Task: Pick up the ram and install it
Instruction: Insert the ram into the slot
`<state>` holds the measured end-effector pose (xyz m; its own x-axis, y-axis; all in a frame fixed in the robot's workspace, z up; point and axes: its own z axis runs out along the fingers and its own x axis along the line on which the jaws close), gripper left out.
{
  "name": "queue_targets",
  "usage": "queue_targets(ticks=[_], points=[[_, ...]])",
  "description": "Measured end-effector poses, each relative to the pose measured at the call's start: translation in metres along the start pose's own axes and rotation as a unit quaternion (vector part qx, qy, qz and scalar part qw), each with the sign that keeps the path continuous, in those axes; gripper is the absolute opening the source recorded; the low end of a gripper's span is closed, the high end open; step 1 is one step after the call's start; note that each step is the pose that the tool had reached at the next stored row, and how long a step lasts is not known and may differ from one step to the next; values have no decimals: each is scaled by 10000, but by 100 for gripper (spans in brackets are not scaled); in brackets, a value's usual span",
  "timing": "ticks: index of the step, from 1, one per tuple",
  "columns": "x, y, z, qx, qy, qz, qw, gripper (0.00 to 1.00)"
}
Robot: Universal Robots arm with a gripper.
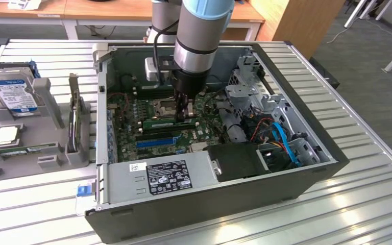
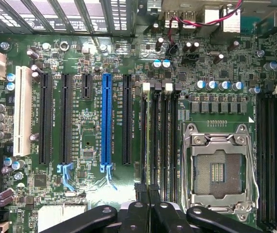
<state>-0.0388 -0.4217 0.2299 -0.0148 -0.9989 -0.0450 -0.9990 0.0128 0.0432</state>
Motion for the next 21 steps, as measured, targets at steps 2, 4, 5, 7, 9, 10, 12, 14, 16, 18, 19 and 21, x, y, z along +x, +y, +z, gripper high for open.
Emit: queue_targets(ticks=[2, 4, 5, 7, 9, 10, 12, 14, 16, 18, 19, 21], points=[[0, 0, 0, 0, 0, -5, 10000, 12], [0, 0, 0, -1, 1, -18, 10000, 12], [0, 0, 0, -1, 1, -18, 10000, 12], [0, 0, 1, -1, 1, -18, 10000, 12], [0, 0, 5, -1, 1, -18, 10000, 12], [0, 0, 7, -1, 1, -18, 10000, 12], [0, -1, 8, -1, 1, -19, 10000, 12], [0, -1, 10, -1, 1, -18, 10000, 12], [0, -1, 11, -1, 1, -18, 10000, 12], [0, -1, 12, -1, 1, -18, 10000, 12], [0, -1, 12, -1, 1, -18, 10000, 12], [0, -1, 13, -1, 1, -18, 10000, 12]])
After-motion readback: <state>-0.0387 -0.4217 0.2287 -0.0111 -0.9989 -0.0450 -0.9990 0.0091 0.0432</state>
